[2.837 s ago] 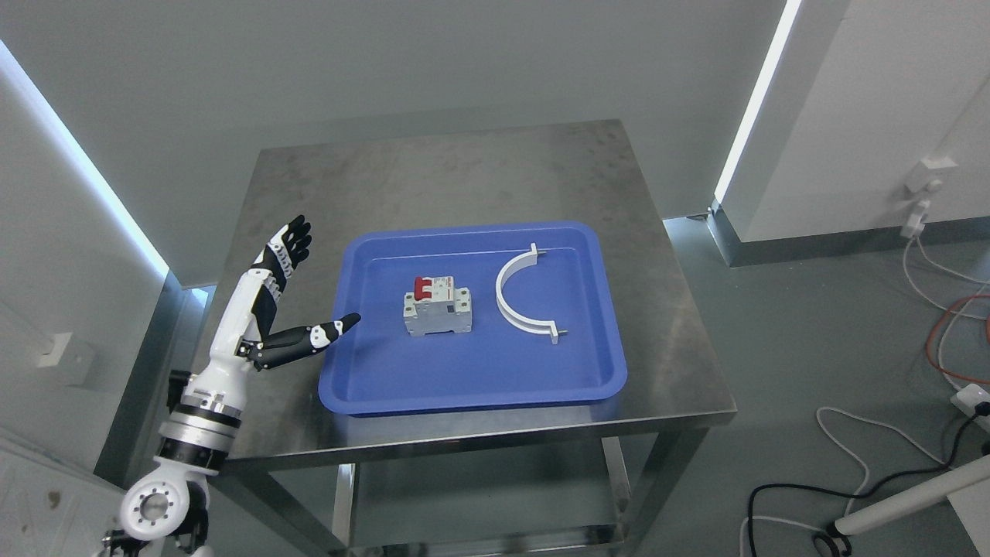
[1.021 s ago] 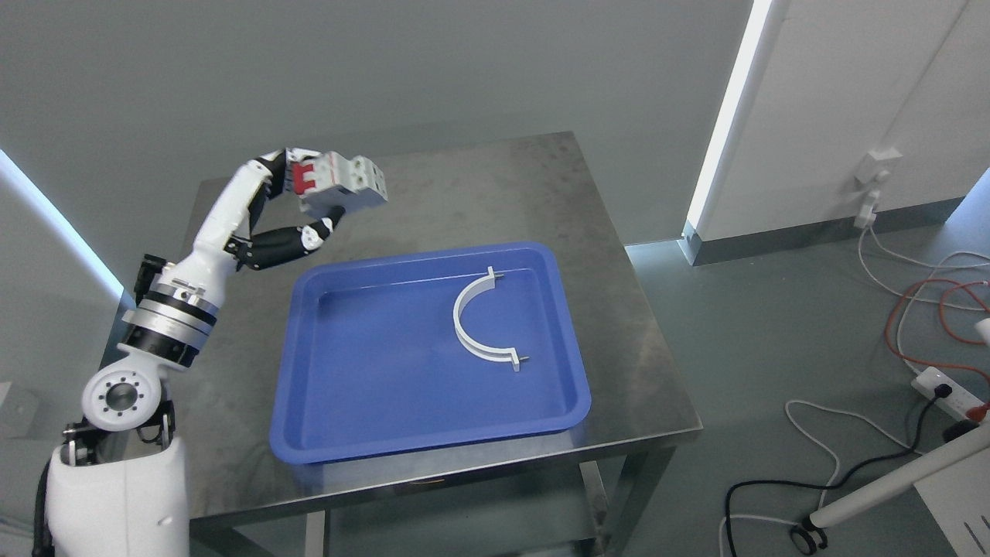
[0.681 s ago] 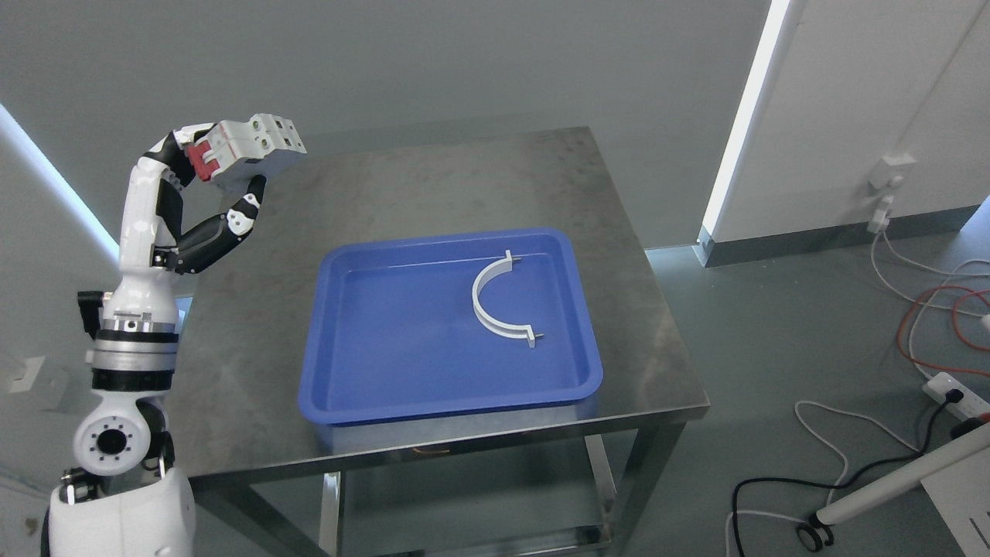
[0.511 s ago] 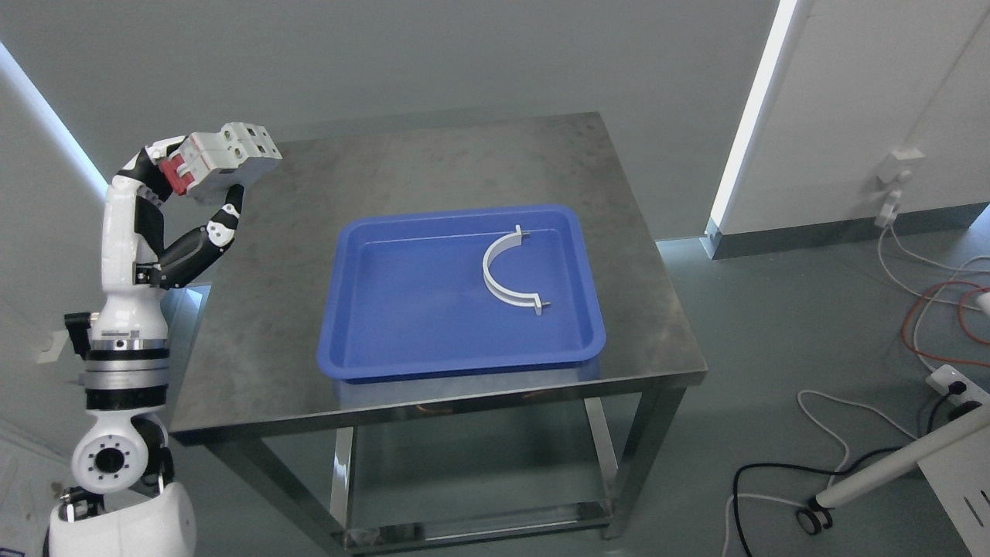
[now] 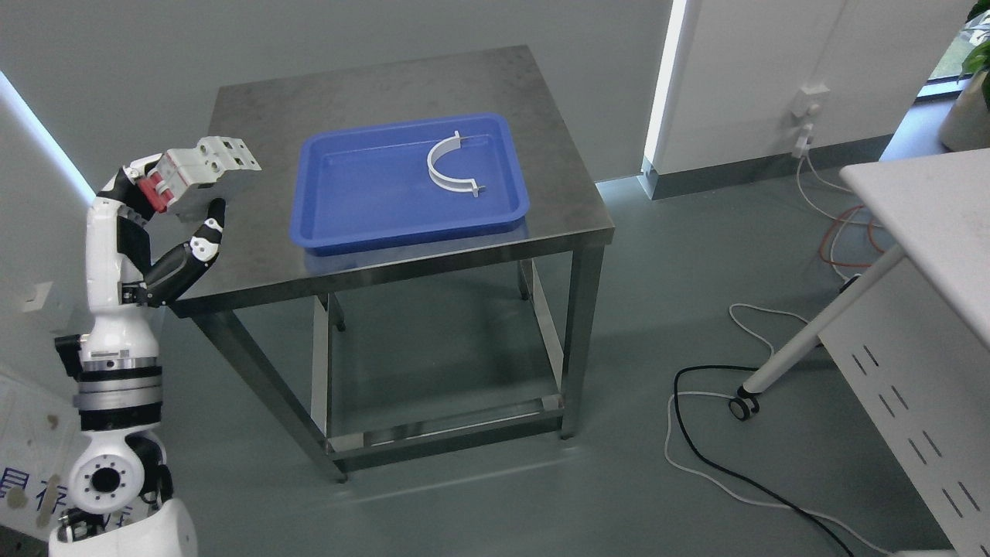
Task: Place circuit breaker on shelf
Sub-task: 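Hold the breaker raised in the left hand while turning to the bin shelf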
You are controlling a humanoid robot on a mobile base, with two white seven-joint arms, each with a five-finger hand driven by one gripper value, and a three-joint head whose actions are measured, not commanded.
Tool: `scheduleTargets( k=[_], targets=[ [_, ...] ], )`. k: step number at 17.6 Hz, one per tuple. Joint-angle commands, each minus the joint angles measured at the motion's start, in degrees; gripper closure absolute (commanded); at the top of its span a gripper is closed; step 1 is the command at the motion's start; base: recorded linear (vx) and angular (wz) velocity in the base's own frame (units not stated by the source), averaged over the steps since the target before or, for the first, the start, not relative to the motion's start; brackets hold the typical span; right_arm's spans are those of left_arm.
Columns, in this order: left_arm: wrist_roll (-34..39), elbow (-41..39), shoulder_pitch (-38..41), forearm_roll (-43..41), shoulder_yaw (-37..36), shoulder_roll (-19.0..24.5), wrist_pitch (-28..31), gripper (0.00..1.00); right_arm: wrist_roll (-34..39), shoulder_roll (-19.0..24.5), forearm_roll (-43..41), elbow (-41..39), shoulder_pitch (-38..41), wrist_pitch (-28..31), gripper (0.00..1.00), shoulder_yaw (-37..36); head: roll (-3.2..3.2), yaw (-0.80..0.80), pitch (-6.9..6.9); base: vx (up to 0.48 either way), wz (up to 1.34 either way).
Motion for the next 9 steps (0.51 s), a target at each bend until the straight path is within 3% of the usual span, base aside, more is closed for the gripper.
scheduleTargets(
  k=[1, 9],
  targets=[
    [-0.1, -0.6, 0.1, 0.2, 1.2, 0.1, 0.4, 0.85, 0.0, -1.0, 0.0, 0.0, 0.0, 2.1, 0.0, 1.1, 0.0, 0.0, 0.0, -0.483, -0.05],
    [-0.1, -0.6, -0.6, 0.2, -0.1, 0.1, -0.4, 0.85, 0.1, -1.0, 0.0, 0.0, 0.0, 2.1, 0.0, 1.1, 0.0, 0.0, 0.0, -0.471, 0.23]
  ],
)
